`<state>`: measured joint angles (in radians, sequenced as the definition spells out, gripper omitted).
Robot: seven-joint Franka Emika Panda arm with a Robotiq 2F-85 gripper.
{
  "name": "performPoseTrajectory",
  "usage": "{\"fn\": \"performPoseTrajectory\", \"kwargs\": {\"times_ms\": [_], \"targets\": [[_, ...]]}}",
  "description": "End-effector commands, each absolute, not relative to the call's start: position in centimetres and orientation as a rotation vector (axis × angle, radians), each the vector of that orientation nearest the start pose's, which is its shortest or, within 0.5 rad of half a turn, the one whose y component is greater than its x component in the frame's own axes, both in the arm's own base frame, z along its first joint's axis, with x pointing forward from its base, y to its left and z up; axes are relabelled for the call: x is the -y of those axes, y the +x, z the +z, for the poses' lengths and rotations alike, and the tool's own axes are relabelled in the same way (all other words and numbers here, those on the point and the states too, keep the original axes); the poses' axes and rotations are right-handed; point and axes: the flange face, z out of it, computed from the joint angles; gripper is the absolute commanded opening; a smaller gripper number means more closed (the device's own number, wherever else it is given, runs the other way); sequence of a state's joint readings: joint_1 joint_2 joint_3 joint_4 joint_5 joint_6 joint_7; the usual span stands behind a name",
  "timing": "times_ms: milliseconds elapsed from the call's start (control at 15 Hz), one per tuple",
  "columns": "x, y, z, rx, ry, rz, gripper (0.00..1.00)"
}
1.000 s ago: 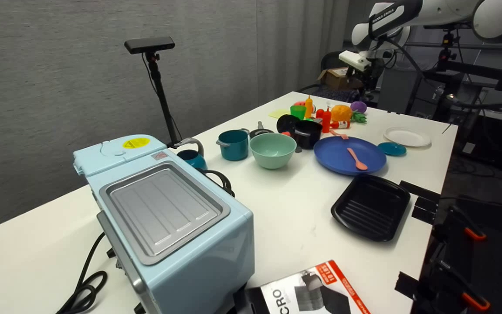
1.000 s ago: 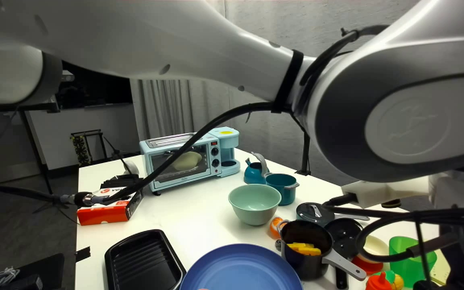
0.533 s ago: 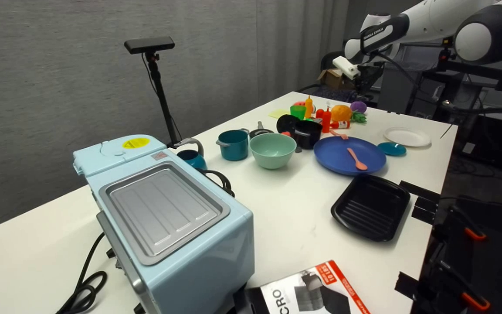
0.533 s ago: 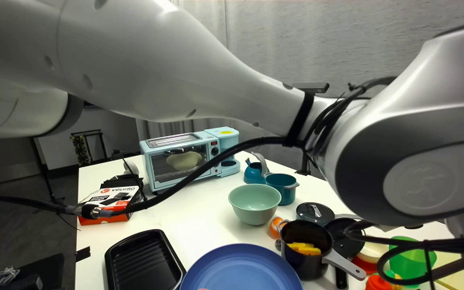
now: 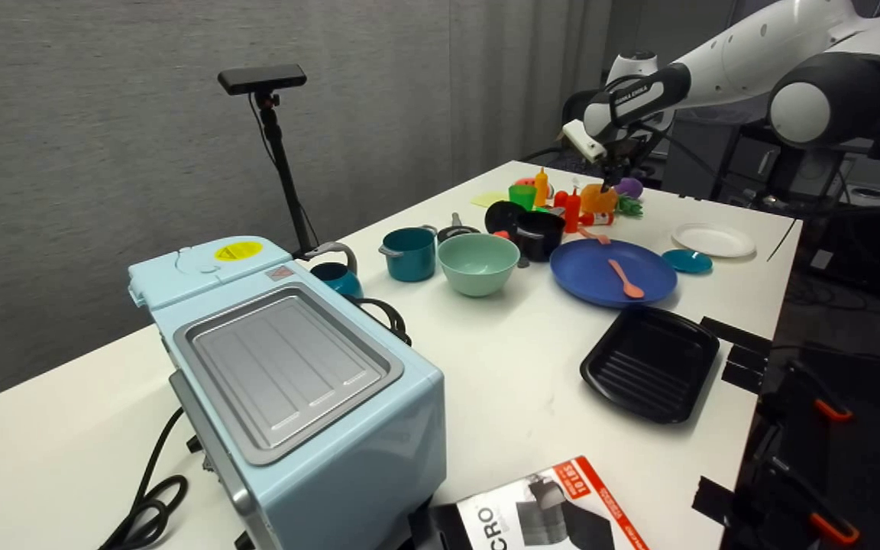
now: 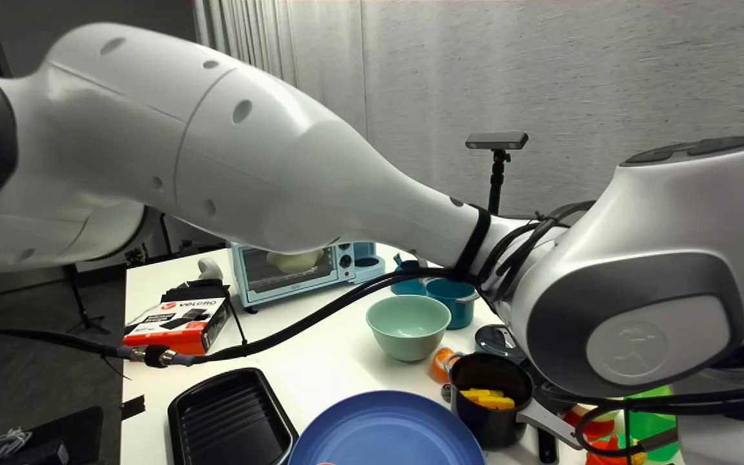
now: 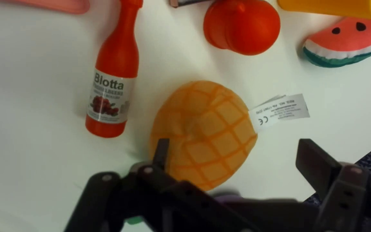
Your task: Put the pineapple on the plate
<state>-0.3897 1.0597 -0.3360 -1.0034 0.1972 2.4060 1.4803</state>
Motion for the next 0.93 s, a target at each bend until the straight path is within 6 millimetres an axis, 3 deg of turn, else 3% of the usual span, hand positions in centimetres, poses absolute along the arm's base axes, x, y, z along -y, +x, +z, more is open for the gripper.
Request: {"fn": "performPoseTrajectory", "kwargs": {"times_ms": [0, 67, 533, 867], "targets": [[43.9, 69.5, 24.5, -2.702, -1.413, -0.606, 1.0], [46.2, 68.2, 25.3, -2.721, -1.391, -0.602, 1.0], [49.9, 65.9, 26.1, -2.857, -1.27, -0.556, 1.0], [51.1, 64.7, 25.8, -2.839, -1.302, -0.441, 1.0]]}}
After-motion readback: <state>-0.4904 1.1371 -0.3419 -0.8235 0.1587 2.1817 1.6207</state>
